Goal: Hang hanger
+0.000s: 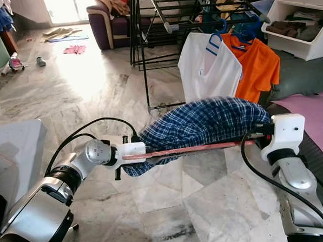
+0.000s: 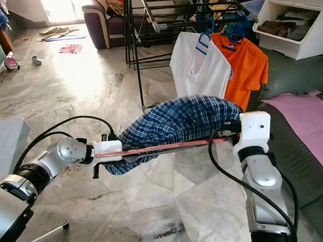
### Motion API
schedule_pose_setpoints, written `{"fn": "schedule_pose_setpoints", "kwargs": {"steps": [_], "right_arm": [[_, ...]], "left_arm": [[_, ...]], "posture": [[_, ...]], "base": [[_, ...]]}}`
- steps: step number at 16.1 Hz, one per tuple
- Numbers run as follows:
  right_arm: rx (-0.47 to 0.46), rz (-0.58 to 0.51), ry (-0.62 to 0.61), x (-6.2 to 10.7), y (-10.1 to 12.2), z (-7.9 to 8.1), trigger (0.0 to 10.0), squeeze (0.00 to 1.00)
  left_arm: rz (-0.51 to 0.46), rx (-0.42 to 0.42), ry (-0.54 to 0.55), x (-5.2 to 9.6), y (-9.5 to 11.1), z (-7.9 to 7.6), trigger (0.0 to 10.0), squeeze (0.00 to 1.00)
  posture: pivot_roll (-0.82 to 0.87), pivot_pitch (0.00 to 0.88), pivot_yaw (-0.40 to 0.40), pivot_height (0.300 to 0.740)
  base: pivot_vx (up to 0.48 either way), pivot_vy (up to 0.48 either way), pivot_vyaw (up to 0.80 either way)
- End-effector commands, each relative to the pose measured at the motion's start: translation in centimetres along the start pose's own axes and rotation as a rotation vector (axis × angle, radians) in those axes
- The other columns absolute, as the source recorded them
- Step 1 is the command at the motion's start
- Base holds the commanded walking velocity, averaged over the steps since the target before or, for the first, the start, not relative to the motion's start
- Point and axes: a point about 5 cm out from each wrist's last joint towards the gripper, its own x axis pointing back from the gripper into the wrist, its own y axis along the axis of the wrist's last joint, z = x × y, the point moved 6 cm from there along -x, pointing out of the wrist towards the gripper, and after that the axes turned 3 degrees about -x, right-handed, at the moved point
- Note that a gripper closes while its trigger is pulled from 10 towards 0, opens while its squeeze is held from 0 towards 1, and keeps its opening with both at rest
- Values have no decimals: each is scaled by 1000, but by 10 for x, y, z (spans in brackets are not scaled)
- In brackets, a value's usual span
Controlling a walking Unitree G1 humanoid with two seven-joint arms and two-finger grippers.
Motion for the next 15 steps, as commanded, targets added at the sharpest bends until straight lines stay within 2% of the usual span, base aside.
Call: {"fn": "schedule_pose_setpoints", "kwargs": {"steps": [1, 3, 5, 7, 9, 10, 12, 14, 15], "right_arm": [[-4, -91, -105, -2, 31, -31, 10000, 0], [-4, -27, -69, -2, 20, -32, 10000, 0], [-32, 16, -100, 3, 9, -42, 10000, 0], [-54, 16, -131, 6, 8, -49, 10000, 0], [-126, 17, -137, 6, 6, -50, 10000, 0], [-181, 16, -120, 7, 5, -47, 10000, 1000], [-188, 84, -115, 12, -13, -45, 10000, 1000], [-148, 214, -46, 26, -41, -49, 10000, 1000], [-159, 218, -40, 27, -42, -50, 10000, 1000]], "left_arm": [[166, 94, -27, 12, -46, -15, 0, 0], [196, 102, 41, 15, -52, -8, 0, 0], [220, 102, 97, 19, -57, 0, 0, 0], [222, 103, 109, 20, -58, 2, 0, 0], [223, 99, 104, 20, -58, 1, 0, 0], [223, 97, 106, 20, -57, 1, 0, 0], [221, 94, 108, 18, -56, 1, 0, 0], [224, 98, 107, 19, -57, 1, 0, 0], [224, 99, 107, 19, -58, 1, 0, 0]], "posture": [[-84, 10, 43, 740], [-86, 11, 43, 740], [-85, 13, 41, 740], [-88, 15, 43, 740], [-89, 16, 45, 740], [-89, 16, 44, 740], [-87, 16, 42, 740], [-84, 18, 43, 740], [-84, 18, 43, 740]], "base": [[0, 0, 0], [0, 0, 0], [0, 0, 0], [0, 0, 0], [0, 0, 0], [0, 0, 0], [0, 0, 0], [0, 0, 0], [0, 0, 0]]}}
